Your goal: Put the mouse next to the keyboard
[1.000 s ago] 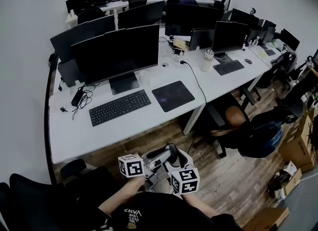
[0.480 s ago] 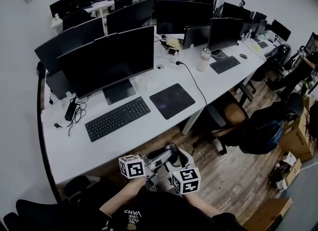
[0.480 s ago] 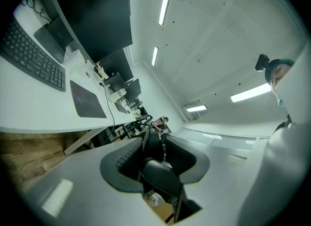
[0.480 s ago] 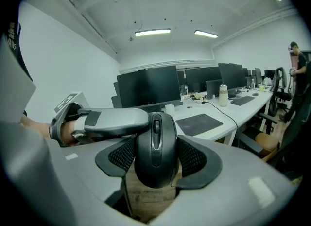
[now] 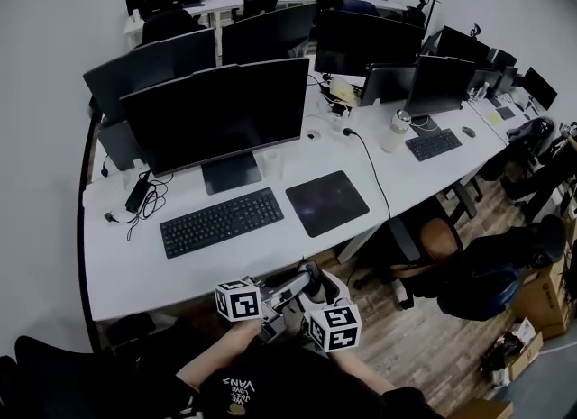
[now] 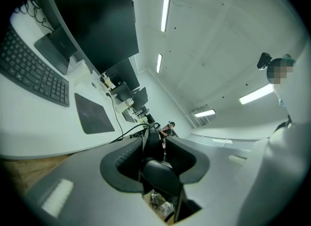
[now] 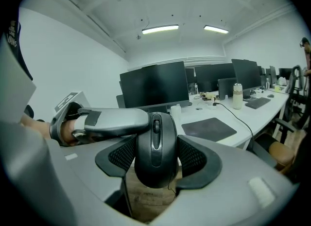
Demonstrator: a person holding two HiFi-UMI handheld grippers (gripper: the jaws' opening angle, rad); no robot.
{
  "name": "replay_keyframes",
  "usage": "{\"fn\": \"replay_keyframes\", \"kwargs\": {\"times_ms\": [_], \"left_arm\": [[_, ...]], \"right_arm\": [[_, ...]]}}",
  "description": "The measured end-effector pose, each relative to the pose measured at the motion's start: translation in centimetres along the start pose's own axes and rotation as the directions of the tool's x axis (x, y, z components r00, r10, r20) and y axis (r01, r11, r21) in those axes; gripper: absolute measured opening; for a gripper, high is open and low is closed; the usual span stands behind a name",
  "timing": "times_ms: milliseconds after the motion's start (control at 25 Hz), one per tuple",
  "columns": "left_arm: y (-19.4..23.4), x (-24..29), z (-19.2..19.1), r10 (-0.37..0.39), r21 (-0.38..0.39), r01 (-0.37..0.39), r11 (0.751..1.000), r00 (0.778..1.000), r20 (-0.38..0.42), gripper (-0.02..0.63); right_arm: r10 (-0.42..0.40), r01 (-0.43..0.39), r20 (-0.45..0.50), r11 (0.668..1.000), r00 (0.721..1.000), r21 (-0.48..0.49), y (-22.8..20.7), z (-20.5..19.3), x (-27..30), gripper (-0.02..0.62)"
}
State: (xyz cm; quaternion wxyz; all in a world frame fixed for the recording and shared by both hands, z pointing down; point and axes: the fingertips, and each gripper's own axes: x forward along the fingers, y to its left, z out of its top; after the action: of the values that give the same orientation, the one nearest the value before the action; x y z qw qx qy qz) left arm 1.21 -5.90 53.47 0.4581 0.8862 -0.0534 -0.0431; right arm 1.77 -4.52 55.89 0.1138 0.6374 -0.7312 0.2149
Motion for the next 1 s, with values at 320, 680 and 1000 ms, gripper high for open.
{"fn": "replay_keyframes", "kwargs": {"times_ms": [320,680,1000], "left_arm": [[1.9,6.5,2.4,0.046,0.014,-0.047,0.999,0.998,0.053,0.127],[5.0,11.4,4.5,0.126,0.000,-0.128,0.992,0.978,0.164,0.127],[7.7,12.1,5.5,0.224,-0.034,-0.222,0.974,0.952,0.208,0.127]], "right_arm": [[0.073,-0.073,-0.003,0.996,0.997,-0.042,-6.4,2.5,2.5,0.270],[0.181,-0.183,-0.034,0.978,0.983,-0.098,-11.5,3.9,6.0,0.270],[0.267,-0.273,-0.075,0.959,0.961,-0.078,-12.5,3.7,8.8,0.270]]}}
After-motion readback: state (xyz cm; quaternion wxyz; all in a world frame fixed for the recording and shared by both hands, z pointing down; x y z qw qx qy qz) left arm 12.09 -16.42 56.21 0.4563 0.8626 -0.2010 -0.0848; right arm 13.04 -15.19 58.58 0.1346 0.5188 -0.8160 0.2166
